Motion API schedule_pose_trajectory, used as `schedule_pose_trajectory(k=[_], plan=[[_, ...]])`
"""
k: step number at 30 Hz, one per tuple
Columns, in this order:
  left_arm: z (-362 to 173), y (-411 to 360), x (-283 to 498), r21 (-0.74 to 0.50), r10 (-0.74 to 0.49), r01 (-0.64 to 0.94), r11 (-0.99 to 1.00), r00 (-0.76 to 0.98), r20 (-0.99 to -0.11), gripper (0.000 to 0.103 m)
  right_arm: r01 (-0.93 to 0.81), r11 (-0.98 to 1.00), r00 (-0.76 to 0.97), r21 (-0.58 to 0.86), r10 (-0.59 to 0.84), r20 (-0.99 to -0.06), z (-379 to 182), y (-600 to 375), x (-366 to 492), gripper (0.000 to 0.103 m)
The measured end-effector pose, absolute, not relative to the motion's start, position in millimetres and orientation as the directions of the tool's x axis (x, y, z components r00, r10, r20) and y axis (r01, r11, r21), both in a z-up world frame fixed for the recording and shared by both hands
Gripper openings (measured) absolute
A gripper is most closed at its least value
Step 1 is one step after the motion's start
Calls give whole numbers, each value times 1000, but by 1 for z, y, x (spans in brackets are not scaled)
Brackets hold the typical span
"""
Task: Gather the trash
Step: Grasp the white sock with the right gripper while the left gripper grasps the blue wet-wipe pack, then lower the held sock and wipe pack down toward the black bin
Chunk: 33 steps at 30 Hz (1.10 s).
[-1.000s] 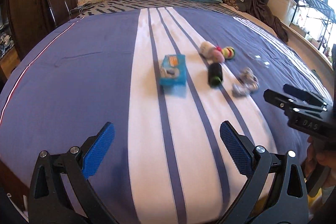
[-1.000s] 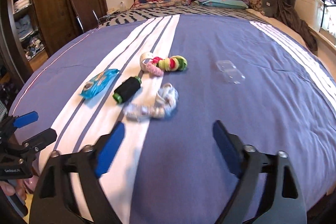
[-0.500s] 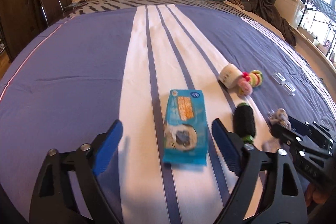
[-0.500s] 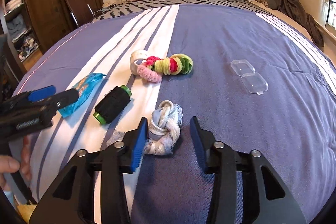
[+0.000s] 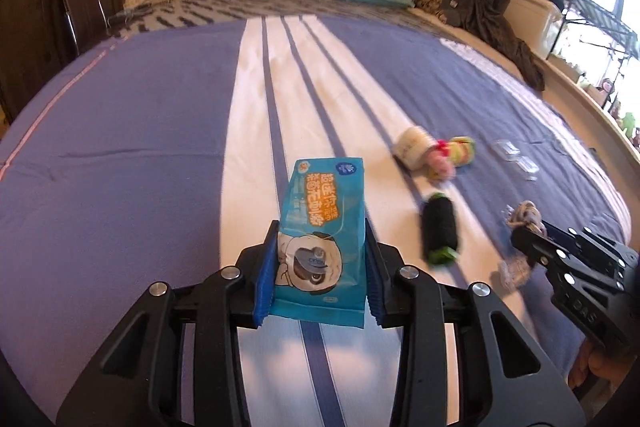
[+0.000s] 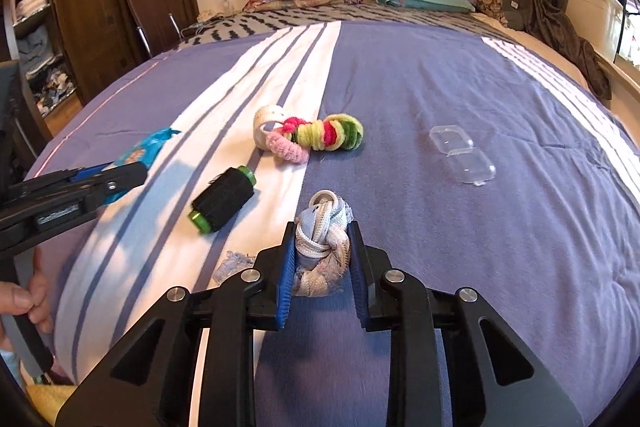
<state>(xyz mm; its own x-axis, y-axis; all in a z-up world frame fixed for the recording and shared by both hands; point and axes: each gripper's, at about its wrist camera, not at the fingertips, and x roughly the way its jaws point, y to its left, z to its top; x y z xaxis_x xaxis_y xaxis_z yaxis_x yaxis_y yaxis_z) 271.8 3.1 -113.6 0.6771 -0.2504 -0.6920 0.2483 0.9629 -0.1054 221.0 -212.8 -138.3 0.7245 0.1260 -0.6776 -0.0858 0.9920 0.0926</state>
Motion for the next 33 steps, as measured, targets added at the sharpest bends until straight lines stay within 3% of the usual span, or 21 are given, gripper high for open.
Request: schedule_pose_trajectory(k=[19, 33], plan=[[-106, -18, 65, -151, -322, 303, 941, 661, -678, 35, -156, 982, 734, 104, 185, -653, -117, -217, 78, 26], [-162, -18, 1, -186, -336, 302, 935, 585, -738, 35, -163, 979, 646, 121, 198, -737, -174, -215, 13, 26]])
